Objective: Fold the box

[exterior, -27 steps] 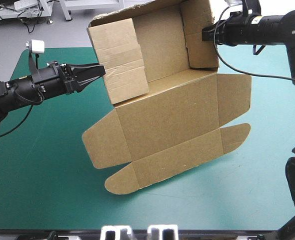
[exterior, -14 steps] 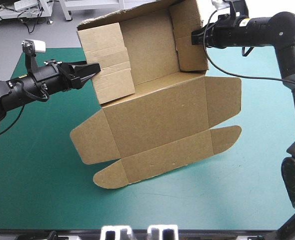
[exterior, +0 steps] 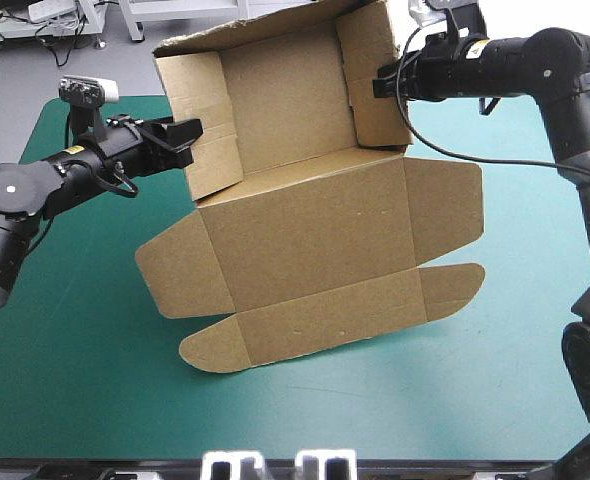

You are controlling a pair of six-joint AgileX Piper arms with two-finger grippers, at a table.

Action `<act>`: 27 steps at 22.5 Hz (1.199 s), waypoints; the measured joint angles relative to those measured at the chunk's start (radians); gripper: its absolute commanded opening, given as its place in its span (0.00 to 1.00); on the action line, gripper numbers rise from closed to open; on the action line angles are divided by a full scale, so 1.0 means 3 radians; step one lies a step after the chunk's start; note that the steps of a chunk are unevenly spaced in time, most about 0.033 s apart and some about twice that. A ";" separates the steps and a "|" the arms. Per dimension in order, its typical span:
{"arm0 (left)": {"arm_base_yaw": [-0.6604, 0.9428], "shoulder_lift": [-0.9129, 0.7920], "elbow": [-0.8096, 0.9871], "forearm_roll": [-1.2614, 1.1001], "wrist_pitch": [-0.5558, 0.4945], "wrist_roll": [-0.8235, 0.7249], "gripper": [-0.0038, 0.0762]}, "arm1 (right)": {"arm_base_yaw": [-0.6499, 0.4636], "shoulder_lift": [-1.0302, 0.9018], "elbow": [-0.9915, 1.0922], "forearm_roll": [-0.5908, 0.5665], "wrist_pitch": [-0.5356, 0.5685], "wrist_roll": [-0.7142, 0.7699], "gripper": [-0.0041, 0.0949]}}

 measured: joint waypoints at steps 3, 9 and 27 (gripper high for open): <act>-0.0127 0.0010 0.0007 0.0122 -0.0222 -0.0060 0.03 | 0.0082 -0.0056 0.0000 -0.0293 0.0034 0.0105 0.04; -0.0423 0.0031 -0.0010 0.0297 -0.0495 -0.0126 0.03 | 0.0150 -0.0140 -0.0025 -0.0834 0.0431 0.0433 0.04; -0.0904 0.1135 -0.0807 0.3067 0.1455 -0.2596 0.03 | 0.0222 0.0065 0.1267 -0.0851 0.0611 0.0791 0.04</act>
